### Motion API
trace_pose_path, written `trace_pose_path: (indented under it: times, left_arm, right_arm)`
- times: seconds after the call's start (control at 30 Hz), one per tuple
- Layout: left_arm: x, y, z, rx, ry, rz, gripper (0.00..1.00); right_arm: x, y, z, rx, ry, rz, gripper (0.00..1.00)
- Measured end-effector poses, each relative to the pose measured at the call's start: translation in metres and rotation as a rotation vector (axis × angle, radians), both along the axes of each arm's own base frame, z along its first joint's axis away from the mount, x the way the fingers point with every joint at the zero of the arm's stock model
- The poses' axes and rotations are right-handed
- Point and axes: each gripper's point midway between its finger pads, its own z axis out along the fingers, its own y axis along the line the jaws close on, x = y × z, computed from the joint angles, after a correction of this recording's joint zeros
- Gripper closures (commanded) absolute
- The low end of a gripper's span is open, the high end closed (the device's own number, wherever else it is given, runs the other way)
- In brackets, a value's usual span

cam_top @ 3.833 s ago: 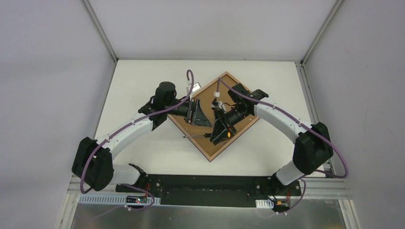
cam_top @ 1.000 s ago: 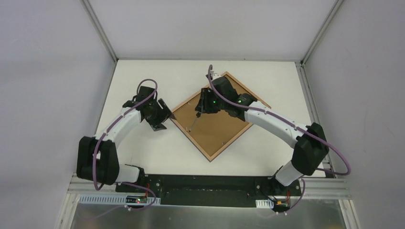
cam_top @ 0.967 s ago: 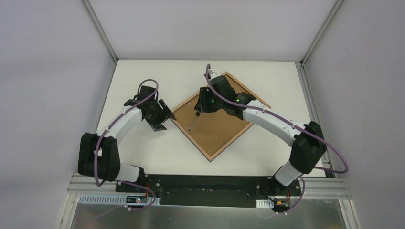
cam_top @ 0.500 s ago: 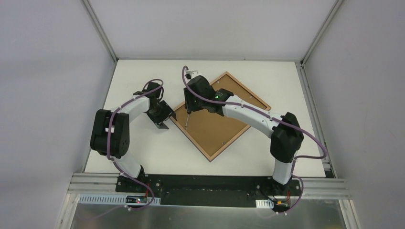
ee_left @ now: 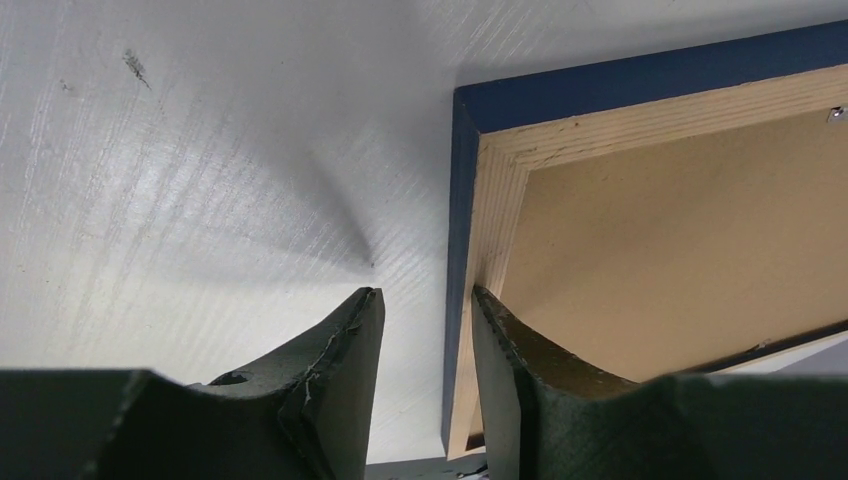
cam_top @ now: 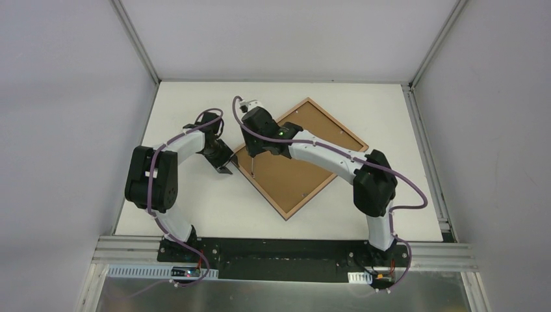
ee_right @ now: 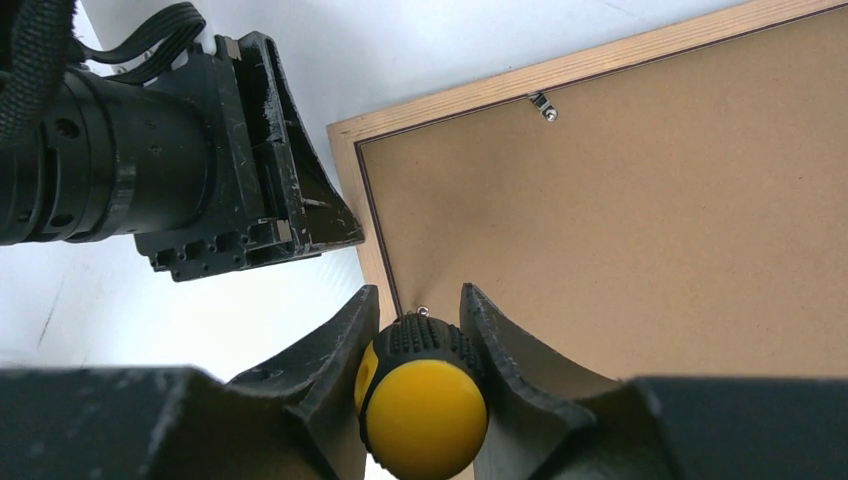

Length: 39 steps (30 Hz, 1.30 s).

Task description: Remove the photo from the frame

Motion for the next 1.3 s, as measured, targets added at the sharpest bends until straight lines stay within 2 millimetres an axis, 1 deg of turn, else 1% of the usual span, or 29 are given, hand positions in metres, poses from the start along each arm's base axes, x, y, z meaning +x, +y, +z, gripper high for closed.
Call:
trace_pose_path:
  times: [0.17,0.33,0.53,0.7,0.83,1.1,1.3]
  left_arm:
    - [0.001,0.000,-0.001,-0.001,-0.001,-0.001,0.63]
    - [0.001,0.000,-0.002,-0.001,0.001,-0.001,0.64]
    - [0.001,0.000,-0.002,-0.001,0.001,-0.002,0.65]
    - [0.001,0.000,-0.002,0.000,0.000,-0.005,0.66]
    - [0.001,0.000,-0.002,0.002,-0.001,-0.008,0.66]
    - [0.001,0.001,-0.003,0.007,0.005,-0.015,0.67]
    - [0.000,0.005,-0.005,0.008,0.017,-0.020,0.68]
  right_arm:
    - [0.002,0.001,-0.006,-0.025,-0.008,0.011,1.00]
    - [-0.002,0.004,-0.006,-0.031,-0.012,0.030,1.00]
    - [-0.011,0.010,-0.006,-0.030,-0.009,0.057,1.00]
    - [-0.010,0.011,-0.007,-0.039,-0.028,0.074,1.00]
    - [-0.014,0.013,-0.006,-0.062,-0.060,0.109,1.00]
    - [-0.028,0.007,-0.004,-0.114,-0.100,0.163,1.00]
    - [-0.031,0.003,-0.003,-0.134,-0.112,0.171,1.00]
